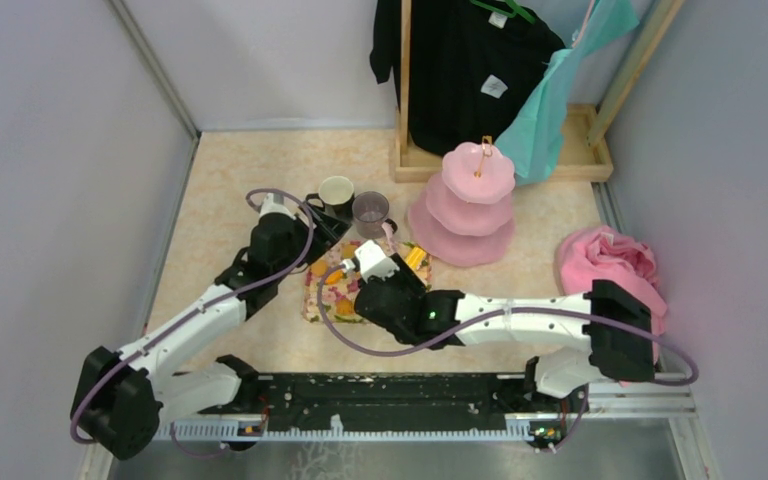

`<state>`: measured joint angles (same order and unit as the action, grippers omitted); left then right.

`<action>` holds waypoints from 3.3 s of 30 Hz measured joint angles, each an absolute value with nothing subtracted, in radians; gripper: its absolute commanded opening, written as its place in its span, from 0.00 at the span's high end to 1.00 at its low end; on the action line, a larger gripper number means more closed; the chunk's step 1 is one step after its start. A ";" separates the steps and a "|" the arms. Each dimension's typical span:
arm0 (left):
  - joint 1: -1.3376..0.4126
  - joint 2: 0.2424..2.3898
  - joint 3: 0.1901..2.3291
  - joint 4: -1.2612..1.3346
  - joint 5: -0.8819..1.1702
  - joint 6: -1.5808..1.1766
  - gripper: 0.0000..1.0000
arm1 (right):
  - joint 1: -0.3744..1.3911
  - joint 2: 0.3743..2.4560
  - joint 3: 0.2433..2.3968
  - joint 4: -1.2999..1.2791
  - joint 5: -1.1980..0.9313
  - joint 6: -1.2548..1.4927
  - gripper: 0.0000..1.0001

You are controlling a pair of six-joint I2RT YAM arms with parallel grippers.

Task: Serve the afternoon tea
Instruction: Pick up the desert from the tray.

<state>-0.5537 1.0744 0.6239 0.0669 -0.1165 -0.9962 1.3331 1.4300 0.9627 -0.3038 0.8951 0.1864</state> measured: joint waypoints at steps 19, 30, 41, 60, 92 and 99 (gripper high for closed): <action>-0.542 0.942 0.526 0.078 -0.167 -0.969 0.20 | 1.325 1.270 0.888 -0.661 0.672 0.496 0.55; -0.542 0.934 0.506 0.098 -0.155 -0.970 0.20 | 1.319 1.224 0.815 -0.673 0.576 0.569 0.54; -0.541 0.934 0.506 0.107 -0.147 -0.972 0.20 | 1.309 1.224 0.784 -0.625 0.526 0.582 0.52; -0.541 0.936 0.503 0.113 -0.145 -0.976 0.20 | 1.273 1.225 0.745 -0.529 0.456 0.587 0.48; -0.541 0.941 0.467 0.135 -0.130 -0.999 0.20 | 1.236 1.269 0.673 -0.440 0.393 0.584 0.51; -0.541 0.941 0.461 0.135 -0.130 -0.999 0.20 | 1.235 1.272 0.672 -0.434 0.381 0.585 0.63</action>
